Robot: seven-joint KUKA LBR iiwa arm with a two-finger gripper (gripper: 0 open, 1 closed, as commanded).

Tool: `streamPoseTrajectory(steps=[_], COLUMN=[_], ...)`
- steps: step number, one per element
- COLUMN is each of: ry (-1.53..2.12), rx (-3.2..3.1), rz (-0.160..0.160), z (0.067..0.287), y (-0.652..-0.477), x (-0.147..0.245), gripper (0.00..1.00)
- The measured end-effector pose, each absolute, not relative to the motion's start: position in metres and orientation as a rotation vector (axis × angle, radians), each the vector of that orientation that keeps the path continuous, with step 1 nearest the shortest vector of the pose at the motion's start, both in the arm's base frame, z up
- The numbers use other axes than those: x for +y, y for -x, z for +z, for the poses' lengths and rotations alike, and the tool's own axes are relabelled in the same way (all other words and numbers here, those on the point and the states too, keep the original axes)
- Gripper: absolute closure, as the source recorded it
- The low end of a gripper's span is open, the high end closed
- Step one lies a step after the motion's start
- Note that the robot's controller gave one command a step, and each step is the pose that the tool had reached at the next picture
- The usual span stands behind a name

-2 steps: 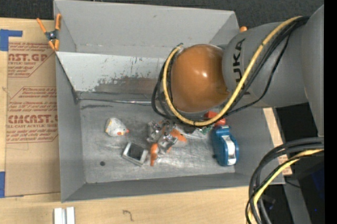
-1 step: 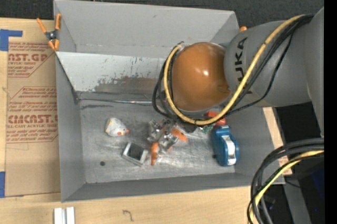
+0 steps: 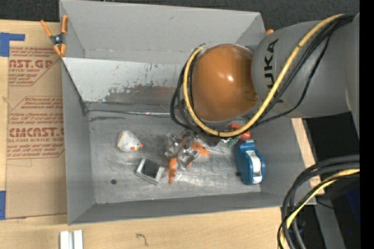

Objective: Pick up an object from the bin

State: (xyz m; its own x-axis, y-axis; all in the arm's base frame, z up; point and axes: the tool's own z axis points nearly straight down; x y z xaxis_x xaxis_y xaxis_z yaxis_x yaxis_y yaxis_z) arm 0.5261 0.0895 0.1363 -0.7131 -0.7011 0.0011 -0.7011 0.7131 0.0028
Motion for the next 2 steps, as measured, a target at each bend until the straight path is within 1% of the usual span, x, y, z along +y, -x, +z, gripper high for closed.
streamPoseTrajectory(steps=[2], ry=[-1.190], rx=[-2.910], rz=[-0.001], z=[0.1584], y=[-0.5272], x=[0.0900], gripper=[1.00])
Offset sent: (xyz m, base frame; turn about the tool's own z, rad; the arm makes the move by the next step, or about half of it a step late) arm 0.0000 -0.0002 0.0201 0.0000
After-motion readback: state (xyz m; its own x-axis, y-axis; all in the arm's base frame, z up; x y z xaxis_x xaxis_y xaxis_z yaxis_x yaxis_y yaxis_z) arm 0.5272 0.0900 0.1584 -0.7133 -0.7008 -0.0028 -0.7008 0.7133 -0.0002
